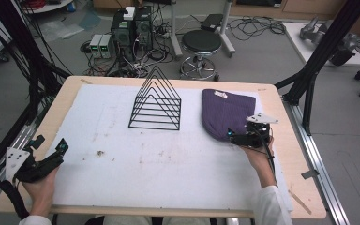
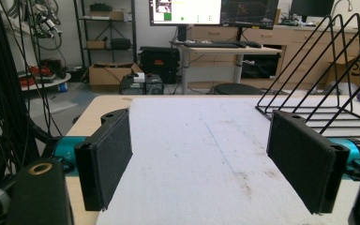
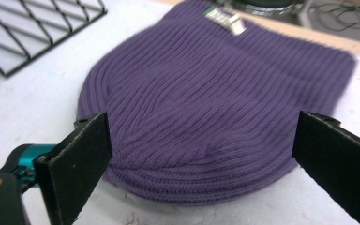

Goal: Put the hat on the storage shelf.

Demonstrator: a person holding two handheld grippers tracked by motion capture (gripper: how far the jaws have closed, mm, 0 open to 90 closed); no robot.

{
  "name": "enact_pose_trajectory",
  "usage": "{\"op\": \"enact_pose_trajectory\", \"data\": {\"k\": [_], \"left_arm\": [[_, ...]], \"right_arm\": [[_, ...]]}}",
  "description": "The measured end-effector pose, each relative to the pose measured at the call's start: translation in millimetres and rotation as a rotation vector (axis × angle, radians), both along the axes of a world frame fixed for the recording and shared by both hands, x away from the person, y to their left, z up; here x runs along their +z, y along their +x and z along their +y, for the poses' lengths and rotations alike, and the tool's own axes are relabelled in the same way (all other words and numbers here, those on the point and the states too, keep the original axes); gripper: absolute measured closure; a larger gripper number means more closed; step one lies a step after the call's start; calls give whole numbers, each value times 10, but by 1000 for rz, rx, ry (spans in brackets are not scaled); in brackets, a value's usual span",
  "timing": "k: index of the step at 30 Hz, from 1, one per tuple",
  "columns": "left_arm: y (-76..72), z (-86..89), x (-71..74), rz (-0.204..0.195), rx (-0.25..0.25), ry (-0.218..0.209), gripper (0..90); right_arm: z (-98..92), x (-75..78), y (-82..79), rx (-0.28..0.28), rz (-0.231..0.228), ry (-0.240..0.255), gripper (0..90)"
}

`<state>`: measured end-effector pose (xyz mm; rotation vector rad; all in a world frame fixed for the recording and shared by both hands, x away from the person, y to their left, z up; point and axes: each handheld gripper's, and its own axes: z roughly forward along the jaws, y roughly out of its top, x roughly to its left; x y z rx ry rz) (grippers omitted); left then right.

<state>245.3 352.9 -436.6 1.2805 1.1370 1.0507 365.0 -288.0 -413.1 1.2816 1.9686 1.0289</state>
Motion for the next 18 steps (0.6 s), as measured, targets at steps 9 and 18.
{"op": "enact_pose_trajectory", "data": {"k": [9,18], "left_arm": [[7,-20,-3,3,-8,7,226],[18,-31,-8,9,-19,14,226]], "right_arm": [[51,-46,106,96,76,-70,42],[-29,-44,223,276,72,-98,46]]}}
